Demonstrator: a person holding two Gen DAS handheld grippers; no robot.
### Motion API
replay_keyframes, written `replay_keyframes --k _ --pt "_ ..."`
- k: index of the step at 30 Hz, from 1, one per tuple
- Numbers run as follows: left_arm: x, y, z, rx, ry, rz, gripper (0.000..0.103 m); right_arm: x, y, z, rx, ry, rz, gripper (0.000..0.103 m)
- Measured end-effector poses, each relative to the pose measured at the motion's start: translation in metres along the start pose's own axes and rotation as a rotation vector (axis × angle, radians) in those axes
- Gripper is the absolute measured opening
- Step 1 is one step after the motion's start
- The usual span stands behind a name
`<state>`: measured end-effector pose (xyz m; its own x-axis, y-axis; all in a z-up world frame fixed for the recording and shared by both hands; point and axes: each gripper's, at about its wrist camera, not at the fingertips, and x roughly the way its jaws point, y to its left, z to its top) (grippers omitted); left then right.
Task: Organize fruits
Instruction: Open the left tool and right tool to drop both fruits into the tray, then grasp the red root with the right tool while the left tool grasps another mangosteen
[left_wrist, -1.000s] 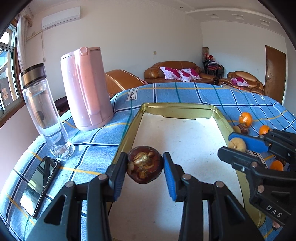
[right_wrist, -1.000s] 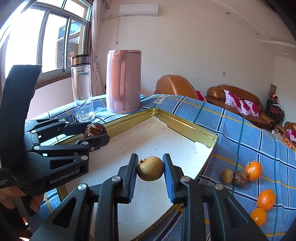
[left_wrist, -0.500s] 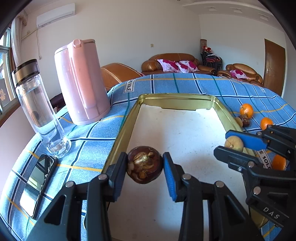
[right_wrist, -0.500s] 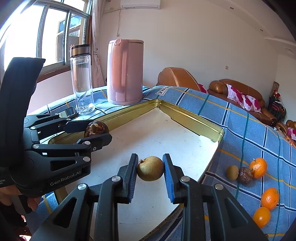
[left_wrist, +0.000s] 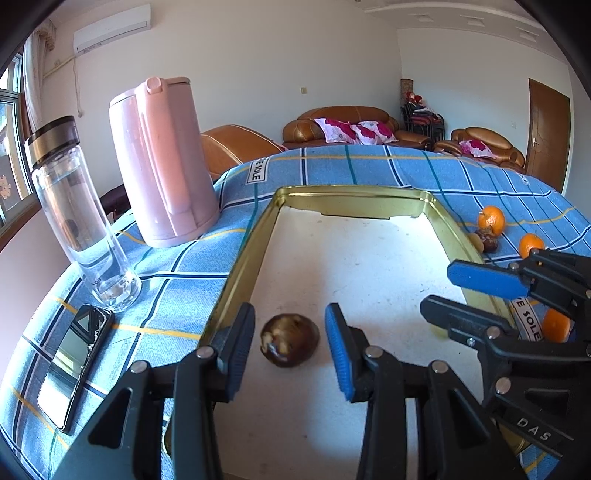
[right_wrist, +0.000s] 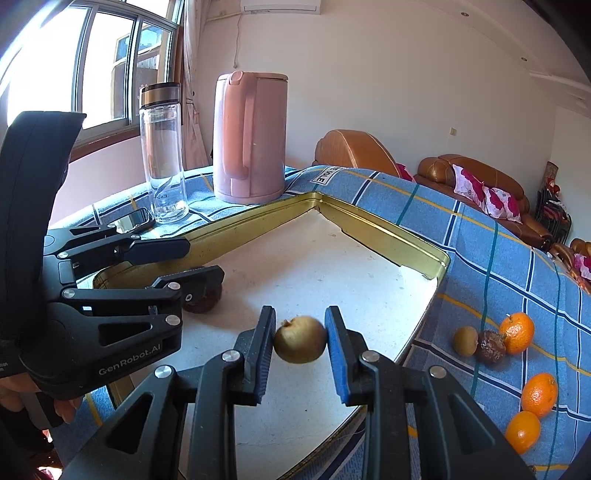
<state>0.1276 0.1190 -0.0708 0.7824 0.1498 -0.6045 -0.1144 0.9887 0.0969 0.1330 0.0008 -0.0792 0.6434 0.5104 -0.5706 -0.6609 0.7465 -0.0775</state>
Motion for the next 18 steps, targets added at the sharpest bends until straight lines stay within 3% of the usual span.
replay_keyframes --k 2,4,6,11,18 --pt "-0.001 -0.001 -0.001 -0.003 -0.003 -0.003 0.046 -0.001 0.0 0.0 0.001 -0.002 -0.008 0.055" --pt "-0.004 -0.001 -0.001 -0.011 -0.008 -0.006 0.047 -0.005 0.0 -0.001 0.003 -0.021 -0.016 0.062" --pt "-0.008 0.0 -0.002 -0.025 -0.02 -0.005 0.055 -0.009 -0.001 -0.002 0.006 -0.039 -0.019 0.063" --pt "-0.022 -0.006 -0.005 -0.025 -0.068 -0.001 0.062 -0.023 -0.01 -0.007 0.042 -0.082 -0.032 0.063" --pt "-0.043 -0.034 -0.006 -0.009 -0.127 -0.045 0.07 -0.057 -0.031 -0.027 0.066 -0.123 -0.148 0.063"
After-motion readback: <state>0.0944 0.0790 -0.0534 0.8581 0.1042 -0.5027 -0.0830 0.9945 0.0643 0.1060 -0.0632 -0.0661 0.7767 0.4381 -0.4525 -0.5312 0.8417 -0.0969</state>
